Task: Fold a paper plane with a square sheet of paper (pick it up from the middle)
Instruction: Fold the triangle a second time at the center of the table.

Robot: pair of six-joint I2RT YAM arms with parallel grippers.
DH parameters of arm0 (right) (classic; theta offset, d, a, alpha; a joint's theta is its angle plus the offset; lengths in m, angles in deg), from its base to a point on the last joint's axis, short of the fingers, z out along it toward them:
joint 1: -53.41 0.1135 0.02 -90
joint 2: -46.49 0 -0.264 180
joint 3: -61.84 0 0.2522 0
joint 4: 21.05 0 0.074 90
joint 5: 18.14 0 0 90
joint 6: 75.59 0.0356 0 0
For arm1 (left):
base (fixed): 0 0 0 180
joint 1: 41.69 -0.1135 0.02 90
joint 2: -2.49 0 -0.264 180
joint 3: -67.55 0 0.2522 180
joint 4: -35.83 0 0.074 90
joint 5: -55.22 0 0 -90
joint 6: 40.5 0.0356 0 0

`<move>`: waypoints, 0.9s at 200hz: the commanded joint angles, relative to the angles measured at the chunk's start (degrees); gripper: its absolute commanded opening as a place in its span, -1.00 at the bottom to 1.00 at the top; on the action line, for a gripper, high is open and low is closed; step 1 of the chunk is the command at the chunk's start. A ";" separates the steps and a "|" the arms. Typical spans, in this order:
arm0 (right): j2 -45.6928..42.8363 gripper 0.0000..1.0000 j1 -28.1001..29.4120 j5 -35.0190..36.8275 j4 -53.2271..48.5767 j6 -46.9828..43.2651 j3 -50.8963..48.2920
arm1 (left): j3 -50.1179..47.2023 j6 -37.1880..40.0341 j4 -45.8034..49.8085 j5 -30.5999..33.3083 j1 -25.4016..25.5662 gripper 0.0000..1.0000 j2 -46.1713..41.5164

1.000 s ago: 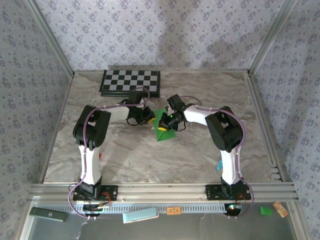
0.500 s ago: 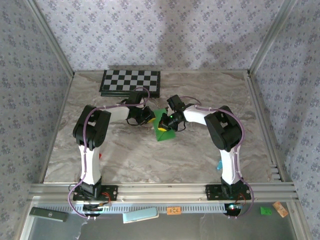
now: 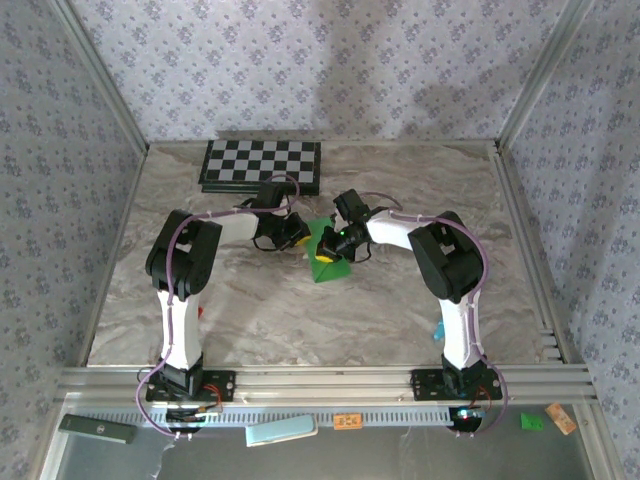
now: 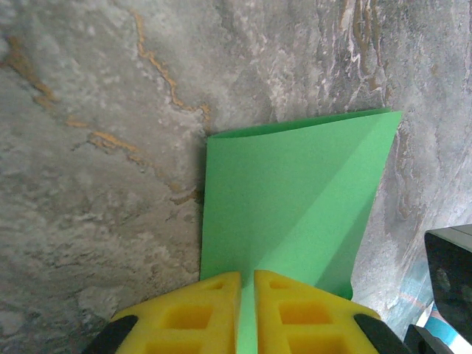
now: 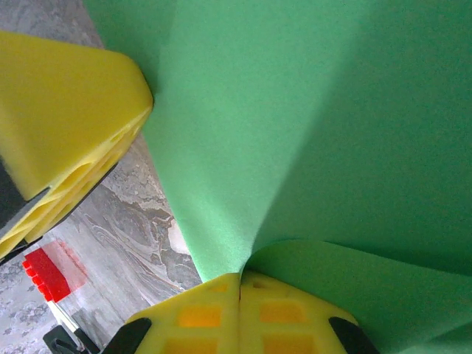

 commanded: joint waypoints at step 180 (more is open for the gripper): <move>3.16 -0.11 -0.44 0.42 -5.03 -0.99 2.30 | 1.69 1.06 7.48 0.95 -5.34 -0.60 -8.68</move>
